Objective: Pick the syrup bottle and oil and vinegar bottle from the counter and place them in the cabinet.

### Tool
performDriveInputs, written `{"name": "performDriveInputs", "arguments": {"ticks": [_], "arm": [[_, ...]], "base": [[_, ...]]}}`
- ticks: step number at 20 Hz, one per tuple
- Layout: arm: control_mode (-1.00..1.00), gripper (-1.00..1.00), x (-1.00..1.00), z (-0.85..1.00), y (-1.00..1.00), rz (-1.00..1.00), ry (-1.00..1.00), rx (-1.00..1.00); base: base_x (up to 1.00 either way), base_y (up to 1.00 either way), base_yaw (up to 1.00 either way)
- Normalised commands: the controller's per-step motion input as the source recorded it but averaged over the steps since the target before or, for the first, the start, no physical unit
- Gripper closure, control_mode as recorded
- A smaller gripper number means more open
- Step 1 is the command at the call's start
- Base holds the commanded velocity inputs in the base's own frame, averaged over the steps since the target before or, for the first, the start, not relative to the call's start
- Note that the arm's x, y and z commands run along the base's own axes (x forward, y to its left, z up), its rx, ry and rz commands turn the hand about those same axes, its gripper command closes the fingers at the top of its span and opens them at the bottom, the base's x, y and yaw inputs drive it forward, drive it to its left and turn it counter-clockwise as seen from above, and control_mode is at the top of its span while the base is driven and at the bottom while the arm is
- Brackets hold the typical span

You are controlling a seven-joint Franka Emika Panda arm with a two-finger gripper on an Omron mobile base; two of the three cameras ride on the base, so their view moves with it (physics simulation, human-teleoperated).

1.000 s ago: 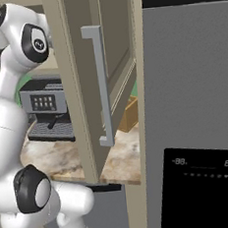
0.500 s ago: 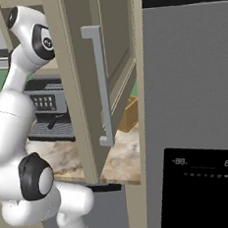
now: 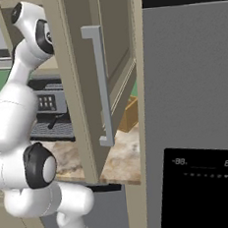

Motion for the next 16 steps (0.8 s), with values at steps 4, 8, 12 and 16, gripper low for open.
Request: {"name": "performDriveInputs", "arguments": {"ticks": [4,8,12,16], "arm": [[-1.0,1.0,0.38,0.0,0.0,0.0,0.0,0.0],[-1.0,1.0,0.33,0.0,0.0,0.0,-0.01,-0.01],[-1.0,1.0,0.29,-0.06,0.0,0.0,-0.02,-0.03],[-1.0,1.0,0.2,-0.09,0.0,0.0,-0.04,-0.05]], "base": [[0.0,0.0,0.0],[0.0,0.0,0.0],[0.0,0.0,0.0],[0.0,0.0,0.0]]}}
